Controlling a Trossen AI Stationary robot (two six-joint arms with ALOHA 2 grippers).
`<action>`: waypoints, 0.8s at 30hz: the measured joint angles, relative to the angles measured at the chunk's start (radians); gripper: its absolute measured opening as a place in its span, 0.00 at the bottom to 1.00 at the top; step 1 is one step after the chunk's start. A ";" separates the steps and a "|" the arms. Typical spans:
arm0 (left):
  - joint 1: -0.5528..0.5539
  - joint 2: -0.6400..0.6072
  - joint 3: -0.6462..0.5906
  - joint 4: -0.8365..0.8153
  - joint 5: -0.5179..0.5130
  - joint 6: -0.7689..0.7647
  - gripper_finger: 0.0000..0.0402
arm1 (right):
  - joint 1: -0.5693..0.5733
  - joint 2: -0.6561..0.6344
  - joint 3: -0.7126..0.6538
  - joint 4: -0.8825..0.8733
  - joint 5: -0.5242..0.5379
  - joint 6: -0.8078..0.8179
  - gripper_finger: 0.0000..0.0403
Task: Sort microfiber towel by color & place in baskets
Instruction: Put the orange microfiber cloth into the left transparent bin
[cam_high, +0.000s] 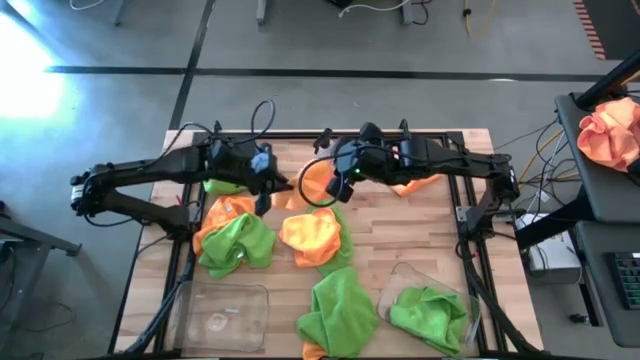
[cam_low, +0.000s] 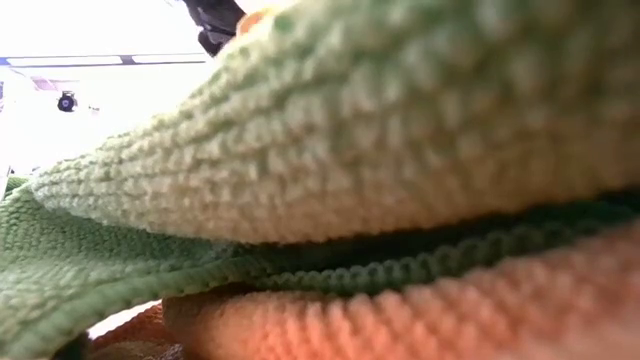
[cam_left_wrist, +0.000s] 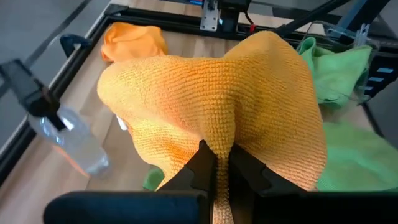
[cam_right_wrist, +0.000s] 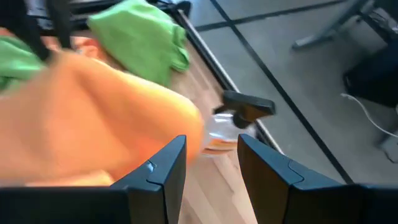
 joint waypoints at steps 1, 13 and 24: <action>-0.001 -0.016 0.000 -0.014 0.000 -0.018 0.02 | -0.009 -0.001 0.000 -0.008 0.000 0.000 0.34; -0.096 -0.245 0.000 -0.137 0.001 -0.258 0.02 | -0.098 0.000 -0.002 -0.039 -0.001 0.010 0.33; -0.289 -0.345 0.000 -0.391 0.001 -0.530 0.02 | -0.141 0.002 -0.002 -0.075 -0.002 0.054 0.32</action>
